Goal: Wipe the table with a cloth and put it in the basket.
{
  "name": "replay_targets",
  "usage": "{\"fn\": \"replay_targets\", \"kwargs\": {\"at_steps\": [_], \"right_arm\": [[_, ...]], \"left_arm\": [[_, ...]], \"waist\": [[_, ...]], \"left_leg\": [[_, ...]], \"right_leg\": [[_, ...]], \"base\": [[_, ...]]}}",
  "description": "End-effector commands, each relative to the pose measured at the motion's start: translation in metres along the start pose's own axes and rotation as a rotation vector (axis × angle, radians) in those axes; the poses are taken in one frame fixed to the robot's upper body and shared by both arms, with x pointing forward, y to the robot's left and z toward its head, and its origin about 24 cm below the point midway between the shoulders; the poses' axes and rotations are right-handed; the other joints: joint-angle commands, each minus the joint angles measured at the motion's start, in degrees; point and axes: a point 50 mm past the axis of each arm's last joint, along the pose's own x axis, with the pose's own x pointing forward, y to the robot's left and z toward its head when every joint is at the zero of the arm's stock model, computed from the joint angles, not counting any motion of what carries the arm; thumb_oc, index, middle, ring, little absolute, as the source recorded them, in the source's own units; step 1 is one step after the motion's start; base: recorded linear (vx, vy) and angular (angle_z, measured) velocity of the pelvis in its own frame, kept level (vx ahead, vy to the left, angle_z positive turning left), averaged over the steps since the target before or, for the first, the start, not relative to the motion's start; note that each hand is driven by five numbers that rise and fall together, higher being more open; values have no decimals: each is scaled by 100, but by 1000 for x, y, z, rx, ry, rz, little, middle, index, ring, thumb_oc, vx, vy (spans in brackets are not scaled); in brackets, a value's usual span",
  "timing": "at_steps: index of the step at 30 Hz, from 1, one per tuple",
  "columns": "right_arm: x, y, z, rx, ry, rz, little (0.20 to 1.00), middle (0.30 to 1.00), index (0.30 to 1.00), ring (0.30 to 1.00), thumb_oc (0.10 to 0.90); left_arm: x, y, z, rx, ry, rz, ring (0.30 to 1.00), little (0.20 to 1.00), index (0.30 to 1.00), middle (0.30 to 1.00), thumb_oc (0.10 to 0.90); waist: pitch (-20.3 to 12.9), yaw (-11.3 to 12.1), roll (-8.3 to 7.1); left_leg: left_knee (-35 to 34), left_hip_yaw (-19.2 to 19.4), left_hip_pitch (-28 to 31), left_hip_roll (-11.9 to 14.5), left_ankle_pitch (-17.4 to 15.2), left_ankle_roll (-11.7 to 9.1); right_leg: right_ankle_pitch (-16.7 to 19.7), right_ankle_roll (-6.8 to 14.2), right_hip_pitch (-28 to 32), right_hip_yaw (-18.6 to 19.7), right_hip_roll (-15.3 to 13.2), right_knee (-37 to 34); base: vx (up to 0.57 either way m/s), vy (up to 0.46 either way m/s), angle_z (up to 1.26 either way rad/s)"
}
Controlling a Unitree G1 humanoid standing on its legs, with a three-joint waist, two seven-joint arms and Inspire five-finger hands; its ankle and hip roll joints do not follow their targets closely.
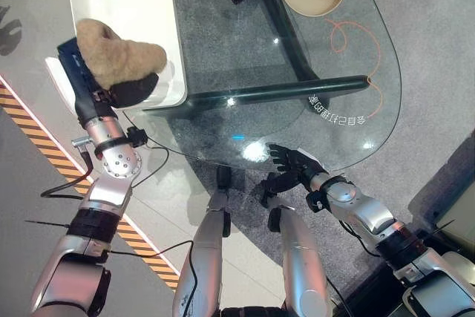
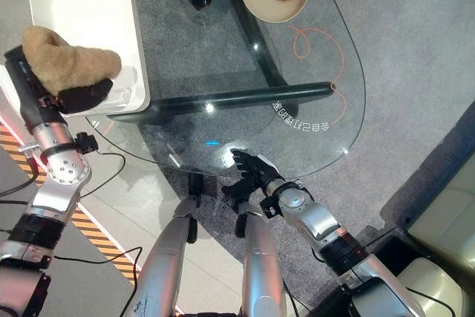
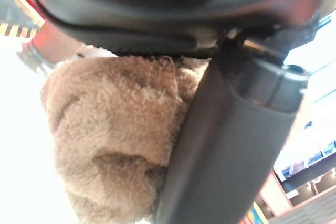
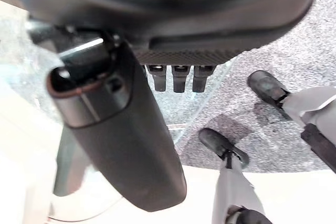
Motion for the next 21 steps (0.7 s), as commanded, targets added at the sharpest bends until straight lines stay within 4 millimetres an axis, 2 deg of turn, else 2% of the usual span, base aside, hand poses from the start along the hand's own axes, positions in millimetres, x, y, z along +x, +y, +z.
{"fn": "replay_targets", "kwargs": {"at_steps": [1,4,13,21], "right_arm": [[-2,16,-8,-23,23,95,900,900,900,900,800],[0,18,-14,-44,57,124,900,900,900,900,800],[3,27,-32,-41,108,180,900,900,900,900,800],[8,40,-36,-22,74,226,900,900,900,900,800]], "left_arm": [[50,33,46,-73,-176,238,300,200,300,300,100],[63,38,49,-44,-158,265,300,200,300,300,100],[98,52,55,85,-95,327,300,200,300,300,100],[118,48,63,153,-60,223,300,200,300,300,100]], "waist": [[-133,-70,21],[-133,-120,-27],[-133,-316,-307],[-133,-453,-514]], "left_leg": [[1014,240,-245,43,-916,52],[1081,264,-365,73,-946,51],[1241,281,-728,171,-1065,52],[1356,268,-901,219,-1186,45]], "right_leg": [[276,195,-92,342,222,-296],[311,207,-191,368,232,-296],[475,320,-501,455,314,-332],[606,454,-634,486,352,-390]], "base": [[11,100,-1],[7,62,-1],[1,47,-4],[0,4,-1]]}}
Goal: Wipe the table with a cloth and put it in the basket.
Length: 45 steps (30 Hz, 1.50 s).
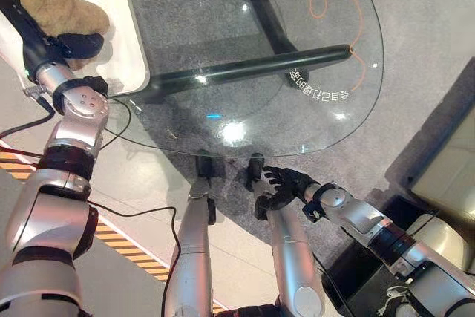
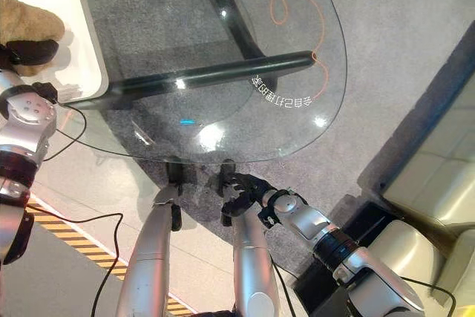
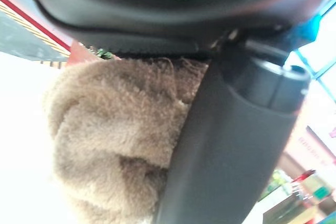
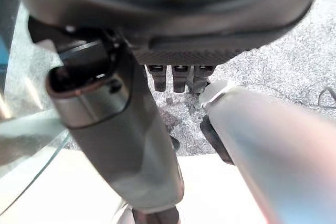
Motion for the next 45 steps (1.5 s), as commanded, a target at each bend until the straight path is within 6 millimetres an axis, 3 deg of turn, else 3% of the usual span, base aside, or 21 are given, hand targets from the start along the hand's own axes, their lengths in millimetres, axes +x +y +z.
{"fn": "replay_targets", "kwargs": {"at_steps": [1,3,4,5,6,8,12,27,31,33,39,42,45], "right_arm": [[1,30,-3,47,-48,127,900,900,900,900,800],[2,32,-4,52,-50,129,900,900,900,900,800],[3,32,-4,53,-51,129,900,900,900,900,800],[4,32,-3,55,-52,129,900,900,900,900,800],[4,32,-3,57,-52,127,900,900,900,900,800],[5,33,-6,61,-52,126,900,900,900,900,800],[5,33,-8,73,-51,122,900,900,900,900,800],[2,41,-22,114,-21,126,900,900,900,900,800],[1,42,-29,109,8,109,900,900,900,900,800],[1,42,-36,116,38,95,900,900,900,900,800],[-1,48,-57,151,122,85,900,900,900,900,800],[-3,49,-70,180,172,67,900,900,900,900,800],[-5,48,-87,188,227,43,900,900,900,900,800]], "left_arm": [[41,42,50,-62,-164,95,300,200,300,300,100],[41,39,49,-38,-148,65,300,200,300,300,100],[43,38,46,-29,-122,49,342,249,342,342,149],[43,36,42,-19,-83,30,676,639,676,676,539],[44,36,38,-12,-52,23,900,900,900,900,800],[44,37,24,-14,42,9,900,900,900,900,800],[45,41,15,7,66,2,900,900,900,900,800],[44,52,7,12,41,46,900,900,900,900,800],[45,56,10,-74,35,61,900,900,900,900,800],[45,59,13,-154,28,69,900,900,900,900,800],[42,67,15,-185,-31,83,900,900,900,900,800],[36,67,9,-186,-52,53,900,900,900,900,800],[21,62,-10,-182,-45,-30,900,900,900,900,800]], "waist": [[-106,142,-197],[-106,129,-210],[-106,117,-218],[-106,101,-222],[-106,94,-223],[-106,79,-233],[-106,79,-250],[-106,229,-120],[-106,293,-86],[-106,351,-66],[-106,490,33],[-106,569,111],[-106,682,196]], "left_leg": [[357,323,263,64,-847,-20],[365,318,250,63,-861,-22],[367,324,245,69,-868,-22],[357,327,250,72,-871,-24],[343,329,256,69,-865,-25],[322,328,285,69,-864,-30],[263,316,365,65,-850,-35],[24,301,820,56,-768,-35],[-85,296,1004,66,-726,-47],[-166,297,1149,78,-699,-59],[-364,269,1525,71,-620,-100],[-501,256,1772,75,-567,-131],[-703,228,2137,68,-495,-183]], "right_leg": [[446,456,13,546,181,-393],[458,474,0,541,180,-392],[464,481,-9,539,179,-390],[467,489,-12,542,179,-392],[473,494,-10,543,179,-402],[481,512,13,545,176,-420],[495,523,83,530,168,-470],[318,458,477,395,134,-456],[252,420,655,354,134,-480],[194,394,807,308,134,-499],[54,308,1184,224,139,-545],[-32,271,1416,166,126,-561],[-124,245,1773,95,90,-625]], "base": [[-8,-10,4],[-11,-4,4],[0,0,0],[0,0,0],[0,0,0],[0,0,0],[-6,-18,0],[-22,-44,1],[-25,-71,2],[-37,-101,0],[-32,-91,2],[-44,-96,3],[-37,-82,2]]}}
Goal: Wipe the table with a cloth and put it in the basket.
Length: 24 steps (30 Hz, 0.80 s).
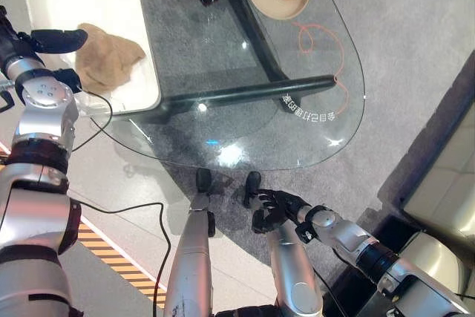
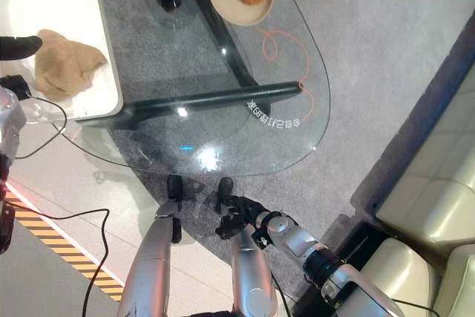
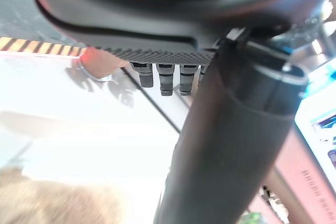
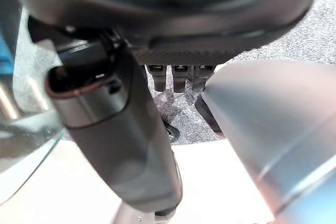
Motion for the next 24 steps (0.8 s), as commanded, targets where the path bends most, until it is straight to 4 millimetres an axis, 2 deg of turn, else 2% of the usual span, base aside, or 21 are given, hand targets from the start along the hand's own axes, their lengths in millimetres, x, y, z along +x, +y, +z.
{"fn": "replay_targets", "kwargs": {"at_steps": [1,5,6,7,10,11,12,14,16,18,19,20,24], "right_arm": [[-8,3,-37,79,78,-27,900,900,900,900,800],[-8,-3,-58,86,141,-107,900,900,900,900,800],[-10,-4,-66,73,166,-131,900,900,900,900,800],[-11,-5,-70,64,173,-140,900,900,900,900,800],[-15,-3,-88,87,206,-170,900,900,900,900,800],[-18,-2,-97,92,233,-185,900,900,900,900,800],[-19,-1,-100,111,240,-182,900,900,900,900,800],[-21,1,-109,147,270,-172,900,900,900,900,800],[-27,3,-125,192,316,-187,900,900,900,900,800],[-32,4,-139,236,360,-199,900,900,900,900,800],[-36,6,-151,294,392,-202,900,900,900,900,800],[-37,8,-158,316,410,-201,900,900,900,900,800],[-49,23,-191,363,532,-209,900,900,900,900,800]], "left_arm": [[4,30,18,-49,-168,25,900,900,900,900,800],[-28,13,-26,-50,-80,-155,900,900,900,900,800],[-47,7,-45,-89,-18,-195,900,900,900,900,800],[-57,4,-56,-100,14,-217,900,900,900,900,800],[-119,-6,-103,-118,162,-331,900,900,900,900,800],[-146,-7,-123,-128,247,-367,900,900,900,900,800],[-155,-7,-130,-128,286,-379,900,900,900,900,800],[-179,-4,-148,-117,375,-409,900,900,900,900,800],[-219,-2,-174,-63,508,-517,900,900,900,900,800],[-246,2,-189,-20,587,-574,900,900,900,900,800],[-265,7,-202,-35,697,-603,900,900,900,900,800],[-274,10,-208,-32,747,-618,900,900,900,900,800],[-334,26,-238,48,1019,-702,900,900,900,900,800]], "waist": [[-99,370,222],[-99,534,284],[-169,581,303],[-227,595,314],[-547,701,347],[-700,719,369],[-747,723,382],[-890,733,411],[-1130,743,474],[-1326,741,536],[-1465,732,580],[-1534,728,591],[-1921,691,639]], "left_leg": [[159,336,529,60,-678,-58],[-106,256,1010,43,-604,-114],[-238,224,1165,42,-569,-125],[-309,205,1209,43,-531,-133],[-622,85,1552,41,-439,-191],[-739,38,1693,55,-404,-219],[-791,22,1757,60,-389,-226],[-894,-9,1930,68,-367,-242],[-1014,-54,2175,92,-327,-267],[-1067,-58,2341,118,-319,-275],[-1118,-57,2481,138,-317,-282],[-1134,-49,2541,144,-322,-285],[-1340,-3,2902,218,-310,-306]], "right_leg": [[-215,237,300,166,59,-40],[-294,248,808,67,9,-178],[-306,259,968,35,-12,-250],[-291,260,1018,19,-18,-300],[-311,264,1442,-50,-23,-552],[-301,271,1636,-77,-25,-686],[-292,276,1715,-89,-24,-746],[-271,277,1951,-111,-20,-902],[-225,275,2250,-141,-11,-1086],[-191,273,2436,-161,-18,-1184],[-170,264,2587,-163,-12,-1262],[-164,262,2653,-166,-11,-1296],[-82,281,2989,-158,-15,-1533]], "base": [[-46,-127,3],[-33,-124,3],[9,-101,6],[20,-110,8],[45,-119,7],[51,-99,1],[55,-83,5],[60,-63,3],[94,-77,3],[108,-32,17],[103,-16,17],[113,-27,14],[99,-36,-3]]}}
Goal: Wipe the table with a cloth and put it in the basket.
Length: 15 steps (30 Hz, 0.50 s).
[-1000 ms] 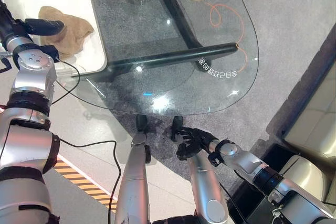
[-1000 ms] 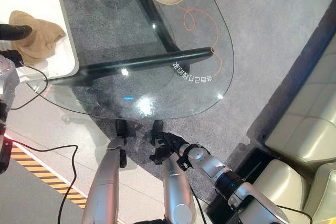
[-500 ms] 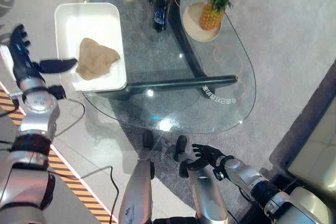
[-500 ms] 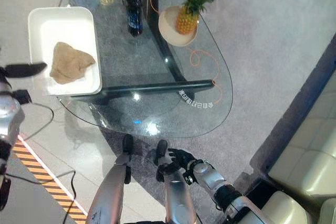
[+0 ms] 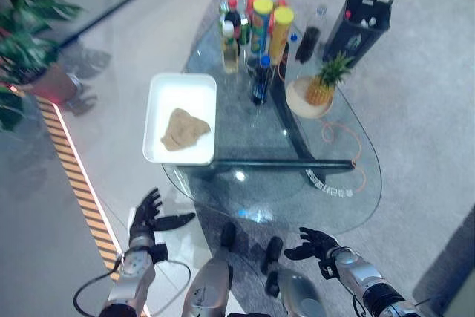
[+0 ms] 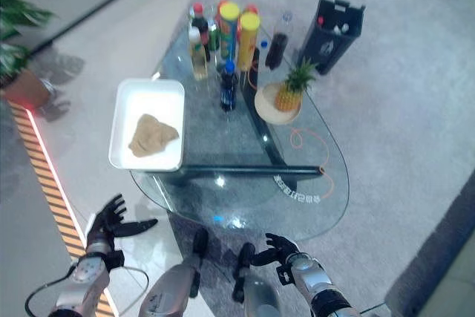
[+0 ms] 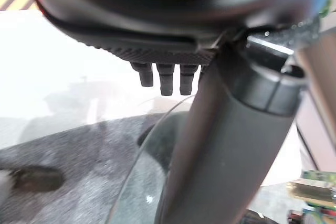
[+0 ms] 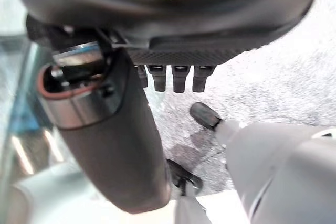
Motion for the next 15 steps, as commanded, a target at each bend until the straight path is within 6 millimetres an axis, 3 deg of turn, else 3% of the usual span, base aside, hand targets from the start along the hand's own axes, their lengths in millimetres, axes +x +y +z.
{"fn": "replay_targets", "kwargs": {"at_steps": [1,8,15], "right_arm": [[-5,0,-57,-23,147,-1,900,900,900,900,800],[-7,3,-93,72,303,-41,900,900,900,900,800],[-10,9,-111,279,349,-68,900,900,900,900,800]], "left_arm": [[-1,-3,-22,55,112,-70,900,900,900,900,800],[-22,-1,-87,65,438,-54,900,900,900,900,800],[-31,-7,-102,71,490,-133,900,900,900,900,800]], "waist": [[-610,-76,-255],[-883,-205,-188],[-1042,-353,-73]], "left_leg": [[472,232,-4,217,-514,-161],[195,304,417,267,-547,-156],[-7,407,678,279,-569,-102]], "right_leg": [[-82,230,35,149,-183,223],[-17,279,362,234,-179,-54],[-76,294,518,284,-160,-61]], "base": [[79,-50,-3],[37,-30,-6],[23,-2,-8]]}}
